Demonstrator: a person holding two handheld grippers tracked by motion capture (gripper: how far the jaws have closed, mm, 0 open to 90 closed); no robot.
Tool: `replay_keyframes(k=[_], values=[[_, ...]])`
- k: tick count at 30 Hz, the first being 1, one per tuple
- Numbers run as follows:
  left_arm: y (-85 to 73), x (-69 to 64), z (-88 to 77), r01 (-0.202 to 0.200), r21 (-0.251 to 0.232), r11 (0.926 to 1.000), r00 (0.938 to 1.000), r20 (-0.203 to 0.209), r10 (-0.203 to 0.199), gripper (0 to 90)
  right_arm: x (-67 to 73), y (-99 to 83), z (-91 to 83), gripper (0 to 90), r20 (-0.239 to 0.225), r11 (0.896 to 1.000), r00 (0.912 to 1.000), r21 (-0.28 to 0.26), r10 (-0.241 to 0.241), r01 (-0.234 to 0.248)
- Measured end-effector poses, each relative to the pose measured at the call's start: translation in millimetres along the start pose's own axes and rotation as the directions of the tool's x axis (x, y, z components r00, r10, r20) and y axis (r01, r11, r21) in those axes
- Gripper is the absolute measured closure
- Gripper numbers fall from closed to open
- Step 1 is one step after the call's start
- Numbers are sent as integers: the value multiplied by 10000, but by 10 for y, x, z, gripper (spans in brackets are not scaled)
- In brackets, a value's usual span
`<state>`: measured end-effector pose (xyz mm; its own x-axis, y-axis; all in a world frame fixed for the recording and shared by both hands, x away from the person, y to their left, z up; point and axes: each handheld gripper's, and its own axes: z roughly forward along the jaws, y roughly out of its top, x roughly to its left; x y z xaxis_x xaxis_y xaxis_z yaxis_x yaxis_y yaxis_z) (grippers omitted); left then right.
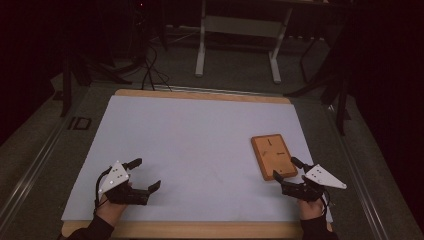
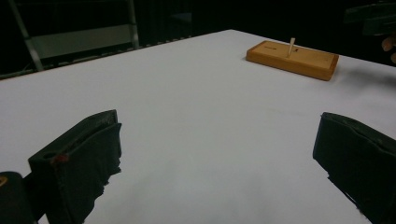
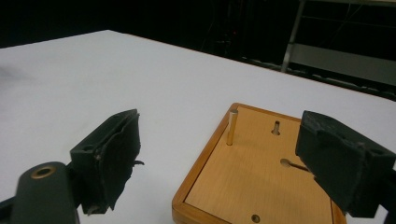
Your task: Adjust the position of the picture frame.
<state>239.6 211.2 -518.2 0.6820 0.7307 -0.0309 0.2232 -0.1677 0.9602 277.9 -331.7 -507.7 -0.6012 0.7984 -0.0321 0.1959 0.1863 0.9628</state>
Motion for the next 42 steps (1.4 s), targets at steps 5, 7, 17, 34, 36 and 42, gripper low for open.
replay_keyframes(k=[5,7,17,34,36,42], values=[[3,-5,2,-27,-9,10000,10000,-25,26,14,-16,-11,3,129,121,10000,9999,46,23,-23],[3,-5,-1,-35,-6,10000,10000,-31,35,13,-21,-15,14,126,116,9999,9999,126,36,-38],[6,-19,6,-18,-10,10000,10000,35,18,14,-128,161,-10,115,322,9998,9994,150,91,-96],[1,-19,16,-54,73,10000,9999,86,53,14,-254,389,298,131,-507,9947,9984,1013,242,-190],[1,-19,15,-43,73,10000,10000,90,43,13,-263,389,327,133,-511,9942,9982,1046,311,-256],[0,-19,16,-58,94,9999,9999,96,57,13,-297,376,493,147,-612,9915,9975,1267,365,-286]])
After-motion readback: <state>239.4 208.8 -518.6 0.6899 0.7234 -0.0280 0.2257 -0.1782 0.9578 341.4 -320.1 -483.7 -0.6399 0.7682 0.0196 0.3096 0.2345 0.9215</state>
